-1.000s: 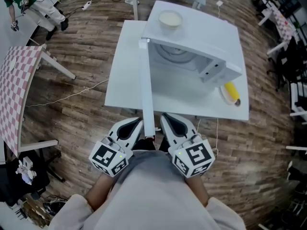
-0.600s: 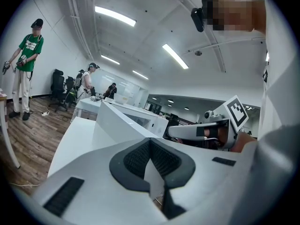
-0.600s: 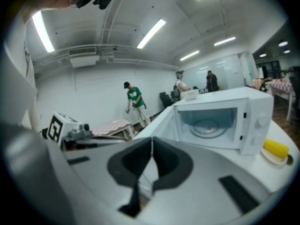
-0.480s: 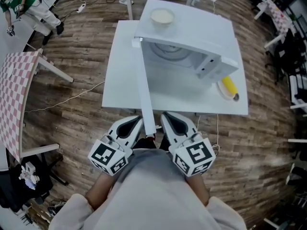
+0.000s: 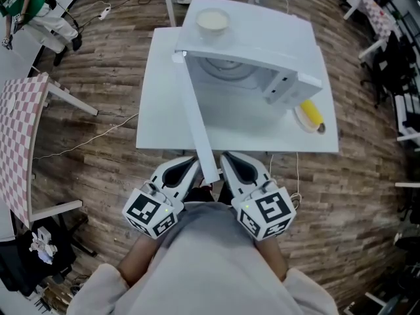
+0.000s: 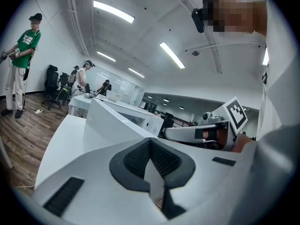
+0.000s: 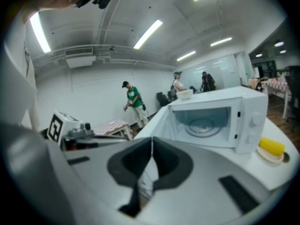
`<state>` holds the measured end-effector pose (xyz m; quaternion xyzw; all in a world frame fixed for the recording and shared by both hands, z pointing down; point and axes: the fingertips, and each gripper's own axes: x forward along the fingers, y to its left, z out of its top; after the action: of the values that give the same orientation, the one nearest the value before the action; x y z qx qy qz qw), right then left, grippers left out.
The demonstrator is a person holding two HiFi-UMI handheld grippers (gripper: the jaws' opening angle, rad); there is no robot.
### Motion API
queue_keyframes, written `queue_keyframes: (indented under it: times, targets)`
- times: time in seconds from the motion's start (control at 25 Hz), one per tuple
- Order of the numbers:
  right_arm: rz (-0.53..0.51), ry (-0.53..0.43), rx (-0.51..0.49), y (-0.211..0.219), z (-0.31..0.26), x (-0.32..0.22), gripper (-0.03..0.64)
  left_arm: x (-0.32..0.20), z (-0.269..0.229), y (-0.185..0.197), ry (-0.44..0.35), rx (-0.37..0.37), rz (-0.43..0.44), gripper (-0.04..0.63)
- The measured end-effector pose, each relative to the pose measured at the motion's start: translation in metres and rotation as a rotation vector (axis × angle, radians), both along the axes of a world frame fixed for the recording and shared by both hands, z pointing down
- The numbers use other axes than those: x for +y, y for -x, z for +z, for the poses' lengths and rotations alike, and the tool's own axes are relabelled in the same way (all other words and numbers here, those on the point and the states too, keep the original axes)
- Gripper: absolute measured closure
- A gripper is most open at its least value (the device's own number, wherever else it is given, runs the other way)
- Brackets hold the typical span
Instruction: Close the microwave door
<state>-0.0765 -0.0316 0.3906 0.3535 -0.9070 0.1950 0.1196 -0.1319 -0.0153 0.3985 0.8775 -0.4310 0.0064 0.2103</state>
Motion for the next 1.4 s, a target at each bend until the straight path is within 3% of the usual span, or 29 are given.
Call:
queue_keyframes:
  times: [1.4]
  targets:
    - [0.077, 0.026, 0.004, -0.050, 0.007, -0.015, 0.592, -0.025, 0.006, -0.047, 0.023, 0.020, 0.065, 0.577]
